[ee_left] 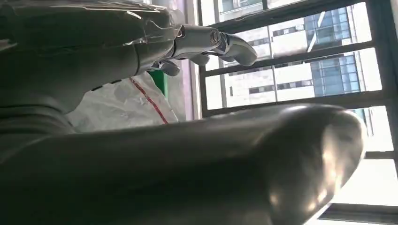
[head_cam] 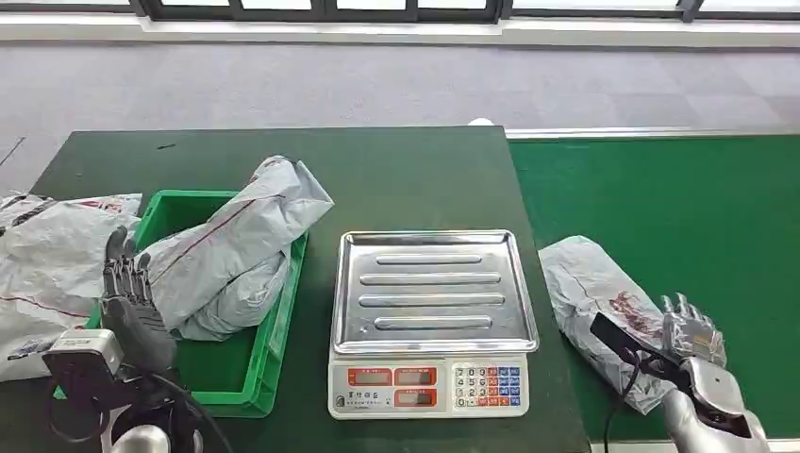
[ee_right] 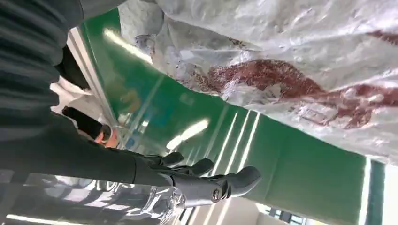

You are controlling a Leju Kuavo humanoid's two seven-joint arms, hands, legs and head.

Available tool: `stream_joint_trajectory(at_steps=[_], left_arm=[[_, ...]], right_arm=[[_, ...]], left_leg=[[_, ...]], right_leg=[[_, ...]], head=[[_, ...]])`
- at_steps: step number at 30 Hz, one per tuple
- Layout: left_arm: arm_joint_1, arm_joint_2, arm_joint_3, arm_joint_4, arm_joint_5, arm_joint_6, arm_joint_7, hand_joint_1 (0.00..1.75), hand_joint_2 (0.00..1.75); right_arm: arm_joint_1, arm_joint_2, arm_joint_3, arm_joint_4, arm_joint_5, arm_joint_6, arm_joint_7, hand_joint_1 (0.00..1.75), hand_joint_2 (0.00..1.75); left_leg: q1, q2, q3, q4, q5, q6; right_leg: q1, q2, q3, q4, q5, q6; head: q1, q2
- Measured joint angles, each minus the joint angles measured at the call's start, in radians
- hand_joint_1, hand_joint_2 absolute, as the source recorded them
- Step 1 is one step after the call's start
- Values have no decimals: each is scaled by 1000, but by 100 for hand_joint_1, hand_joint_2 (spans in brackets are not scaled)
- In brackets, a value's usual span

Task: Moved the parcel from conveyor to table for the left to box.

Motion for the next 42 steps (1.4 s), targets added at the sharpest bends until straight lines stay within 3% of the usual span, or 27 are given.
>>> stream_joint_trajectory(at_steps=[3,9,13,16,20,21,22,37,42], left_arm=[[-3,0,0,3,-1,-13,5,0,0],[-70,5,-1,62,3,-55,41,0,0],[-97,7,-4,89,3,-61,60,0,0],[-105,9,-9,106,-1,-61,71,0,0],[-104,11,-11,112,-8,-61,73,0,0],[-106,12,-14,114,-12,-62,78,0,0],[-107,13,-16,118,-16,-64,84,0,0],[-94,14,-24,122,-37,-61,101,0,0],[-69,14,-24,97,-41,-51,104,0,0]], right_arm=[[18,11,0,-7,-45,71,-11,0,175],[17,-3,-1,45,-201,321,-100,0,175],[-19,-17,24,100,-256,364,-157,0,175],[-43,-24,58,148,-365,424,-261,0,175],[-54,-24,100,161,-429,451,-261,0,175],[-57,-24,111,166,-436,463,-254,168,175],[-62,-27,122,172,-442,469,-251,175,175],[-105,-47,231,199,-429,407,-285,175,175],[-95,-47,240,173,-445,336,-282,175,175]], left_leg=[[0,0,0,0,0,0],[1,2,3,0,0,0],[2,4,5,0,0,0],[2,5,6,0,0,0],[3,12,9,0,-2,-2],[3,13,10,0,-2,-3],[4,15,11,0,-3,-3],[7,17,17,0,-4,-5],[7,16,16,0,-5,-5]], right_leg=[[0,0,-1,0,0,0],[1,1,1,-1,0,0],[1,3,4,-1,0,0],[2,4,5,-2,1,0],[3,12,4,-2,2,-1],[4,13,5,-2,2,-1],[4,14,5,-2,2,-1],[7,16,12,-2,2,-2],[7,16,12,-2,1,-3]], head=[[0,0],[0,0],[0,0],[0,0],[0,0],[0,0],[0,0],[0,0],[0,0]])
